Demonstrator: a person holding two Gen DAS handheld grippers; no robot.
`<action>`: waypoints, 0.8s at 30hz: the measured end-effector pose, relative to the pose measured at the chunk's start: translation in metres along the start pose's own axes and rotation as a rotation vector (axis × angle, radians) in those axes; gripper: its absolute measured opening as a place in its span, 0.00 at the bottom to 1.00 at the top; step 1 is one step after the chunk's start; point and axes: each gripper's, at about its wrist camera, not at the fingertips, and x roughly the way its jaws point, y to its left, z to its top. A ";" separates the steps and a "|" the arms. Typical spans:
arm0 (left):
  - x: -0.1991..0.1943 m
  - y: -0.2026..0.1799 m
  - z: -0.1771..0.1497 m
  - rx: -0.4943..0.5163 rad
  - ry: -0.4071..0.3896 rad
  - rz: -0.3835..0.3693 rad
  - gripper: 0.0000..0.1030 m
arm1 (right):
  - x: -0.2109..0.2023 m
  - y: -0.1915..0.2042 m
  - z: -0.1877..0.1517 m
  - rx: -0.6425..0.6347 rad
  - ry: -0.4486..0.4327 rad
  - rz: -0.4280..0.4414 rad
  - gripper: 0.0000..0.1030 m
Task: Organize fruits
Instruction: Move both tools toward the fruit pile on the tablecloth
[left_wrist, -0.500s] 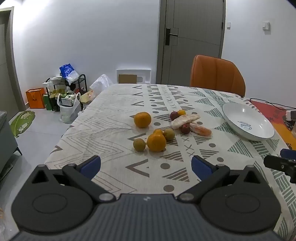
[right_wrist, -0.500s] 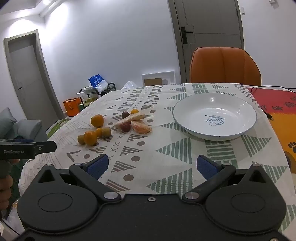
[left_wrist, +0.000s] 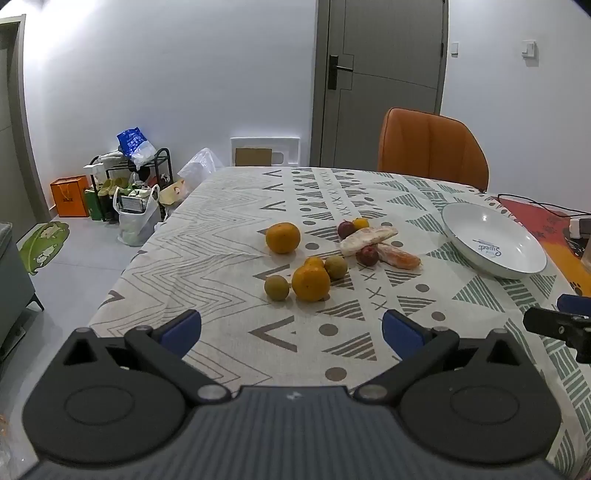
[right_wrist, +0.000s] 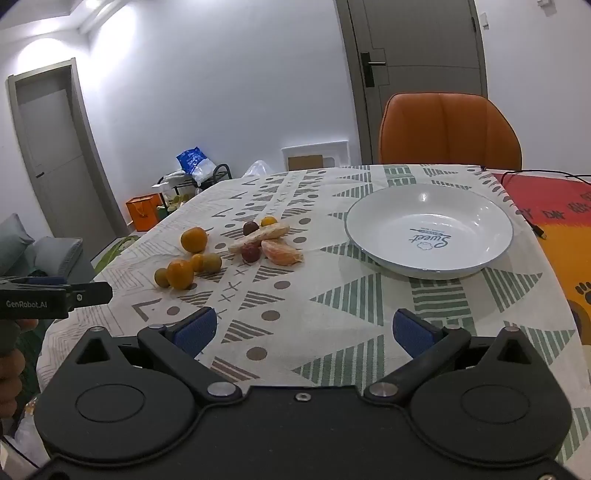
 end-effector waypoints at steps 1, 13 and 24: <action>0.000 0.000 0.000 0.000 -0.001 0.000 1.00 | 0.000 0.000 0.000 -0.001 0.000 0.001 1.00; -0.003 0.002 0.002 0.002 -0.006 -0.004 1.00 | -0.002 0.002 0.002 -0.002 -0.010 0.004 1.00; -0.006 0.002 0.004 0.003 -0.014 -0.004 1.00 | -0.003 0.004 0.005 0.000 -0.014 0.000 1.00</action>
